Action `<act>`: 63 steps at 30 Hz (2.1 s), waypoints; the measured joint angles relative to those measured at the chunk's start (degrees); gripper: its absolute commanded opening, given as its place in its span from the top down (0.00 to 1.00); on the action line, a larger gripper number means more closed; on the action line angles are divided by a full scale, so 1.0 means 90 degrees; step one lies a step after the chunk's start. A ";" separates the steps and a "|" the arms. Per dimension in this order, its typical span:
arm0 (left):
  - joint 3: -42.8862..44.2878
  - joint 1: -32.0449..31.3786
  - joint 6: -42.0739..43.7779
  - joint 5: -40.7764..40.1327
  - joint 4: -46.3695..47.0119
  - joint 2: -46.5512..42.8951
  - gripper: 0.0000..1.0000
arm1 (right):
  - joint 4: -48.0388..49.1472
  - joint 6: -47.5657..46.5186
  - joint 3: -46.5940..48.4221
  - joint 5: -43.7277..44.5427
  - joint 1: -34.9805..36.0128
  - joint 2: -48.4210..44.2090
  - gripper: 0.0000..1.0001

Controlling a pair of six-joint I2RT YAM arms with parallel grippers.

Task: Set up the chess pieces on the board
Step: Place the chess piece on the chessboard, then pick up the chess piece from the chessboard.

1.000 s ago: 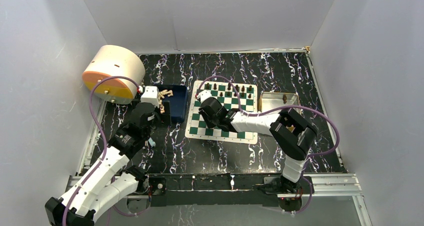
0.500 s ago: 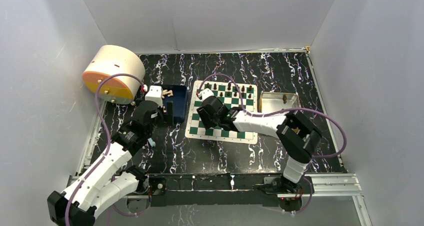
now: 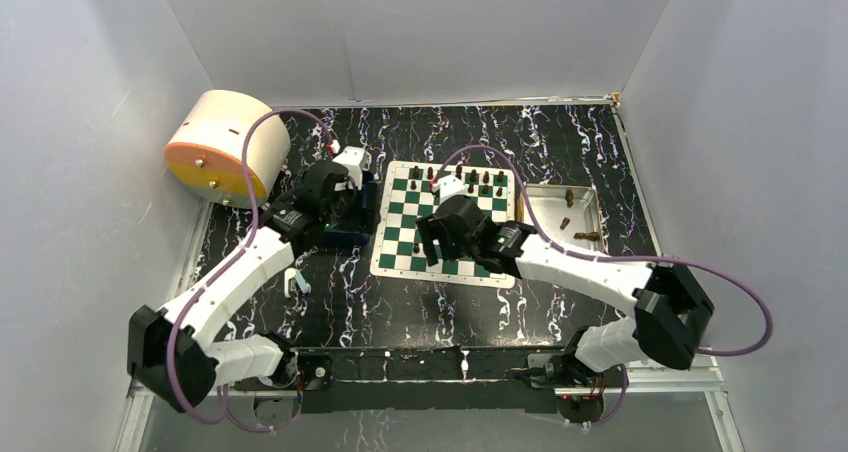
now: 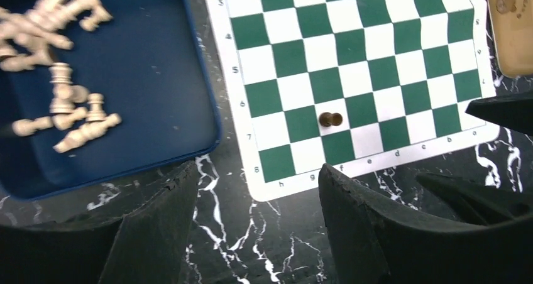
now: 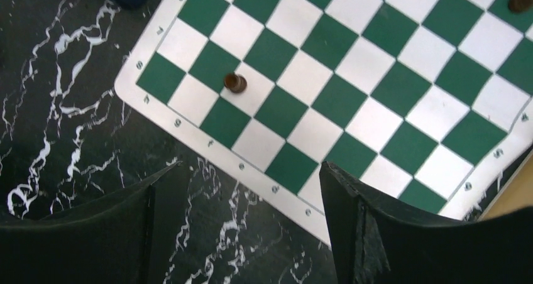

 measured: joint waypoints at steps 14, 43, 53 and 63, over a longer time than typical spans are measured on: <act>0.0950 -0.0758 -0.0483 0.0464 -0.0134 0.2059 0.47 | -0.0622 0.0661 -0.1151 0.0289 0.0000 -0.2033 0.01; 0.1494 -0.1472 -0.0648 0.0119 0.0274 0.3929 0.69 | -0.1248 0.0903 -0.1503 0.0835 0.0000 -0.2958 0.01; 0.1494 -0.1489 -0.0617 0.0114 0.0274 0.4192 0.77 | -0.1287 0.0906 -0.1503 0.0891 0.0000 -0.2975 0.01; 0.1496 -0.1525 -0.0525 0.0119 0.0299 0.4189 0.92 | -0.1299 0.0903 -0.1503 0.0925 0.0000 -0.2973 0.01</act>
